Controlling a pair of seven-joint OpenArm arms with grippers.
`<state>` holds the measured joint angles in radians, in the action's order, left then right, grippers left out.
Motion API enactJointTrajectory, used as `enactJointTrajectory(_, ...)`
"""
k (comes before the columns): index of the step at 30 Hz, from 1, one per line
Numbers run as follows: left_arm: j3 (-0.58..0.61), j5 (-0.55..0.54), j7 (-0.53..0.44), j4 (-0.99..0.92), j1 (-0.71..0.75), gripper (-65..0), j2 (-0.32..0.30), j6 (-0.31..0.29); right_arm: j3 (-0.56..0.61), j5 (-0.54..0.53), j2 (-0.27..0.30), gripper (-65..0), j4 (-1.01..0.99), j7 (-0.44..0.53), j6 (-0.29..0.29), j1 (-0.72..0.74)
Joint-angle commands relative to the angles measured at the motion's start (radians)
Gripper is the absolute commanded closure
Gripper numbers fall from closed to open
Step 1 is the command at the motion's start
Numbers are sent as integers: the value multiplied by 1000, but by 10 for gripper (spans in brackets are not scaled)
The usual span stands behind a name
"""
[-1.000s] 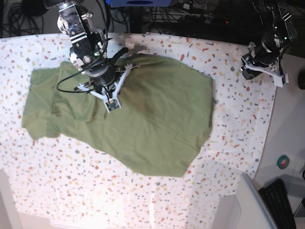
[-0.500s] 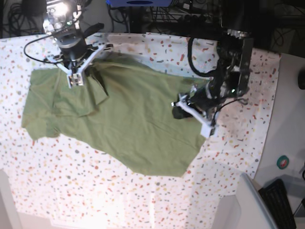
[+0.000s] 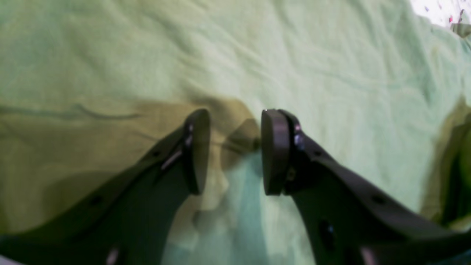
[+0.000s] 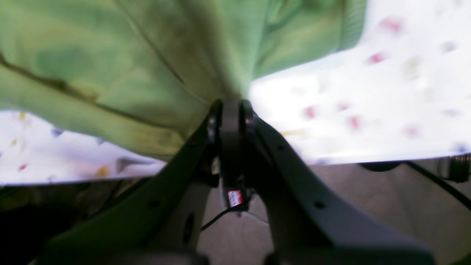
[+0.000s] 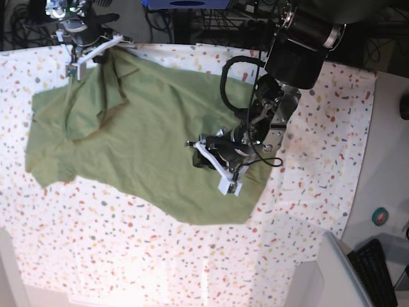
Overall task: Layout the t-shirt on the table in an organized manner, then fold the t-shirt properly
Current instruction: 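Grasp the shirt edges with both grippers and pull them apart, then pull the shirt edges outward with both grippers to smooth it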
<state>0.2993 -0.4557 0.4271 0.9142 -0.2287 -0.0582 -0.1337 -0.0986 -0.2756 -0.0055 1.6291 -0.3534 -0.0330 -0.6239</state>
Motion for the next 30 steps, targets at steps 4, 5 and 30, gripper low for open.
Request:
enactJointTrajectory(4,-15,24,45,55,22,-229,-58,18,69,-32,2,-168,93,-69,-5,-20)
enactJointTrajectory(5,-33,24,51,76,32,-229,-64,18,86,-32,2,-228,132,-71,-5,-40)
enactJointTrajectory(30,-159,31,45,21,24,-229,-50,18,-198,-24,217,0,-610,-74,-5,674)
